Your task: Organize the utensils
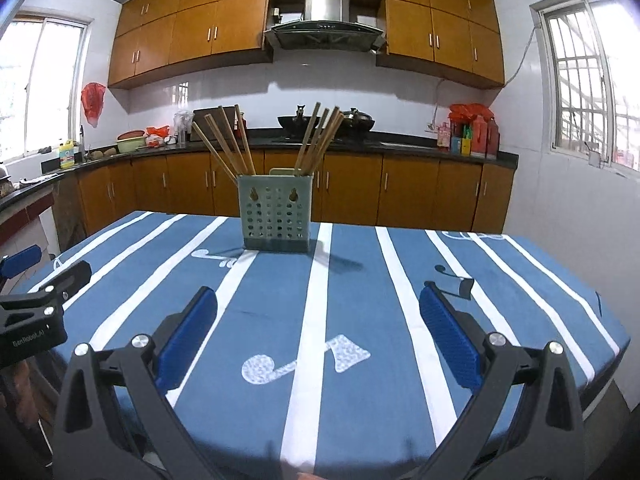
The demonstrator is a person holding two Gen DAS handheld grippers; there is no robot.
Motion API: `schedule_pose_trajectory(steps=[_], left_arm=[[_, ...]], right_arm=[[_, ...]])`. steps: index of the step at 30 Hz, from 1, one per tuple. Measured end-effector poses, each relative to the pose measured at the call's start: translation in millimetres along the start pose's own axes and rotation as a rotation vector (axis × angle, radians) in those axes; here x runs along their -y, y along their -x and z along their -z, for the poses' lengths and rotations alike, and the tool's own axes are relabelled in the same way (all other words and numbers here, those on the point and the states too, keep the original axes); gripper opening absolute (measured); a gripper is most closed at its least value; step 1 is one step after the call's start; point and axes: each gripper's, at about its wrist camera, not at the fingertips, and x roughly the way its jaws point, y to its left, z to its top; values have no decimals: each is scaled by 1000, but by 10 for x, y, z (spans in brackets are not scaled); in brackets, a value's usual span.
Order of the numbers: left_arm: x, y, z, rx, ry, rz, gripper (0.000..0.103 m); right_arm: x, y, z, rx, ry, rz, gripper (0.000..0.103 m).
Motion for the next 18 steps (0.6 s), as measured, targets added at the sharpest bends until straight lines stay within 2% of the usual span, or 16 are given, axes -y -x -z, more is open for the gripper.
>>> schedule_pose_trajectory(steps=[18], left_arm=[[63, 21, 151, -27, -5, 28, 101]], right_arm=[[-34, -11, 127, -25, -6, -16, 99]])
